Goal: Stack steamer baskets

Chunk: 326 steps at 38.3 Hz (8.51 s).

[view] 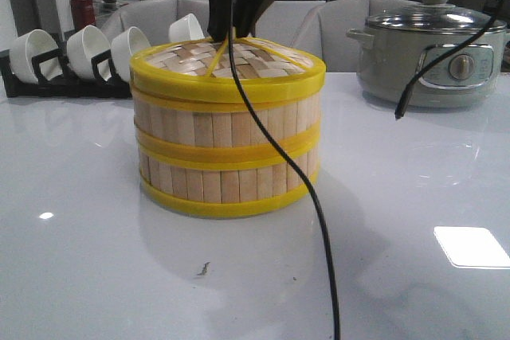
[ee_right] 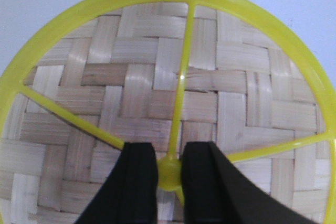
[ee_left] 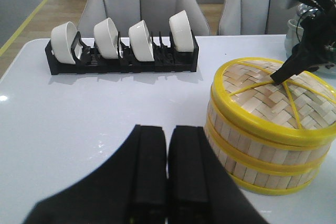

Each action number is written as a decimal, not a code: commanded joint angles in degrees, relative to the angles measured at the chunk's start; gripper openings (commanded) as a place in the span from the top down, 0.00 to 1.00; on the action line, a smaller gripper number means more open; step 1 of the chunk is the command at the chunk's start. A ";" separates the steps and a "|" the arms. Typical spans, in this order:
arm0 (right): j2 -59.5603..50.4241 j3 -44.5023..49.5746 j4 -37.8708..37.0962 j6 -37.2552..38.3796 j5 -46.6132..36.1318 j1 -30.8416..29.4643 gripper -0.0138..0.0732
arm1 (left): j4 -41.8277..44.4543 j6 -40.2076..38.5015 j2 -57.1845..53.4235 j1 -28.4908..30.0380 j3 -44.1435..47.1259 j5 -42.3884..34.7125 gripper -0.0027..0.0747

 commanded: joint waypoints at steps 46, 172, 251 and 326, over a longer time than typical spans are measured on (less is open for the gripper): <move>-3.50 -1.84 3.85 -0.34 -0.93 0.45 0.77 | 0.16 -0.53 0.36 0.14 -1.47 -5.08 0.85; -104.30 110.21 -4.50 -0.28 -60.14 -32.33 0.78 | 0.16 -0.53 0.36 0.14 -1.47 -5.08 0.85; -104.30 110.21 -4.50 -0.32 -60.09 -32.33 0.78 | -6.47 0.18 -28.15 17.85 40.40 -29.27 0.85; -107.62 110.21 -4.72 -0.32 -59.99 -32.33 0.78 | -11.41 13.99 -28.25 17.85 40.52 -26.53 0.85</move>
